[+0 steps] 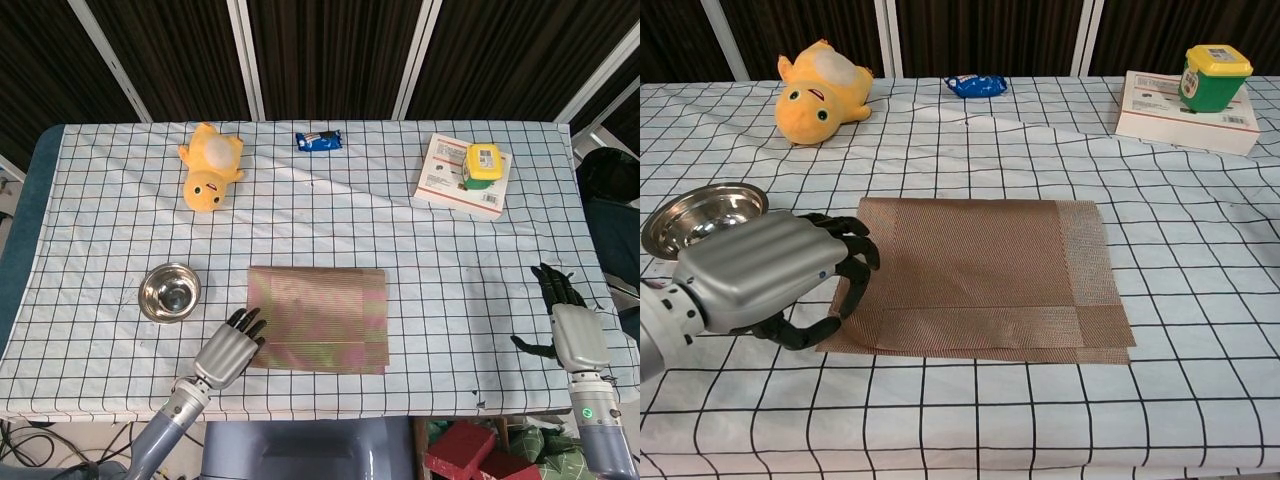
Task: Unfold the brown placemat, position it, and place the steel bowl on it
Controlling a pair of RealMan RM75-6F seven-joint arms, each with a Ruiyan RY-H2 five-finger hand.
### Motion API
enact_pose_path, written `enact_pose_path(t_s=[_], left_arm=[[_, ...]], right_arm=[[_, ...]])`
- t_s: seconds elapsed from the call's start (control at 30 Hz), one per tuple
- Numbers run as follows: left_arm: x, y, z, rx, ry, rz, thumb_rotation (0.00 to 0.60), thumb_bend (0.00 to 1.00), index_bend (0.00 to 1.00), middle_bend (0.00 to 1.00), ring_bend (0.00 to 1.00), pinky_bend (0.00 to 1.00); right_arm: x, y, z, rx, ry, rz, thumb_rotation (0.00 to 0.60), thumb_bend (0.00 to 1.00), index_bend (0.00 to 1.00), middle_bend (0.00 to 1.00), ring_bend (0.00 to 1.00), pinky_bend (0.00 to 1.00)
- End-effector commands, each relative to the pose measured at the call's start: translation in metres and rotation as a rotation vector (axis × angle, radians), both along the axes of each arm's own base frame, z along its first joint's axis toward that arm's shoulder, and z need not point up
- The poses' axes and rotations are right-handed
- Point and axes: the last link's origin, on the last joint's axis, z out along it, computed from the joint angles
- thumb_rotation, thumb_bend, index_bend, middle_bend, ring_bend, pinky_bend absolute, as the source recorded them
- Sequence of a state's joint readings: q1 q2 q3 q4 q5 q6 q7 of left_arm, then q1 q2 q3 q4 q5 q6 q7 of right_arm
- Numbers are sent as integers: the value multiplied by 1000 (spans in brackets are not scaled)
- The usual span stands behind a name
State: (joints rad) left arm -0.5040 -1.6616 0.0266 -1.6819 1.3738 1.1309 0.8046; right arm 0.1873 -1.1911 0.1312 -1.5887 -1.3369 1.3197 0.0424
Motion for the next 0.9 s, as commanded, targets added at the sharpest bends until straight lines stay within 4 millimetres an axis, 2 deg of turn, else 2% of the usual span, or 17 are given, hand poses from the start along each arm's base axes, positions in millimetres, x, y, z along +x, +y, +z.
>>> enact_pose_path(t_s=[0.03,0.17,0.33,0.57,0.9], left_arm=[[10,4,6,21,-40,-1,600,398,577,243,83,172],[28,17,16,61,-83,-10,600,398,579,245,83,173],[46,44,29,114,-133,21,600,398,579,247,83,172],[73,99,43,198,-163,82,600,398,579,253,84,173],[92,167,46,292,-194,221,600,398,579,258,91,174]], right_arm=[[0,0,0,0,-1,2,600,59,0,0,0,157],[0,0,0,-2,-6,0,600,59,0,0,0,157],[0,-1,1,-5,-18,-5,600,59,0,0,0,157],[-1,-4,2,-13,-35,-10,600,59,0,0,0,157],[-1,-4,1,-13,-56,-20,600,59,0,0,0,157]])
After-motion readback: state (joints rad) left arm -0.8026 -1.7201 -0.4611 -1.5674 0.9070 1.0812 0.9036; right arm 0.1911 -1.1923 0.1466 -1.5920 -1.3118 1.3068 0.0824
